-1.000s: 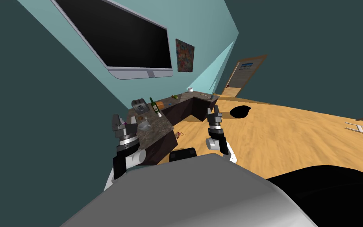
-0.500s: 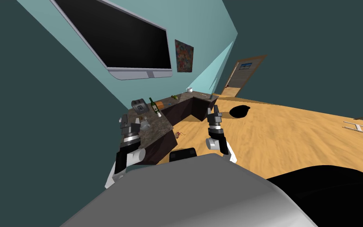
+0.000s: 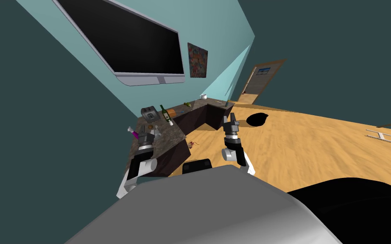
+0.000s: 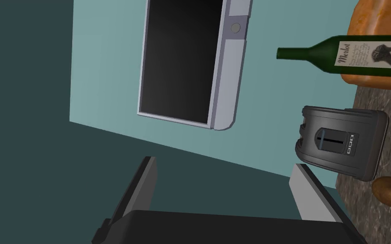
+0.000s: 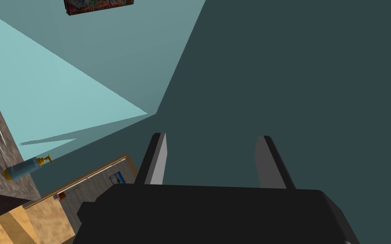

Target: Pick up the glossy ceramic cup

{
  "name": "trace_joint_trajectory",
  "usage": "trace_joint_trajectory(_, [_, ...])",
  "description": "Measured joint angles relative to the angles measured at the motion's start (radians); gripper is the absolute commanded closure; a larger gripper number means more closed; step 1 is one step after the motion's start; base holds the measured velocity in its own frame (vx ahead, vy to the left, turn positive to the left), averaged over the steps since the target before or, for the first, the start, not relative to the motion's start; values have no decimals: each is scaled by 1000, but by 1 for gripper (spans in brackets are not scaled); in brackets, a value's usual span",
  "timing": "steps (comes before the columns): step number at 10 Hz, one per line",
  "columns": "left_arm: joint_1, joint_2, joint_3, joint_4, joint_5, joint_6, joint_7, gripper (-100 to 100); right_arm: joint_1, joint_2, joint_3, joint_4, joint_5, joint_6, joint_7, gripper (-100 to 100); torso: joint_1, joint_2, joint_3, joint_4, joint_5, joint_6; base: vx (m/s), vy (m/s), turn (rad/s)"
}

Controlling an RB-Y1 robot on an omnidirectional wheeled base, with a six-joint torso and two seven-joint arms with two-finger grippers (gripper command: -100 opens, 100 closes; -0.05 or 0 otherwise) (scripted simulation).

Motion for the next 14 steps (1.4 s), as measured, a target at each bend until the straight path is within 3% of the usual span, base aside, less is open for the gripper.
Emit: trace_joint_trajectory(14, [-96, 10, 51, 196, 5, 319, 2, -100, 0, 0, 0, 0, 0, 0, 0, 0, 1, -2, -1, 0, 0, 0, 1, -4, -10])
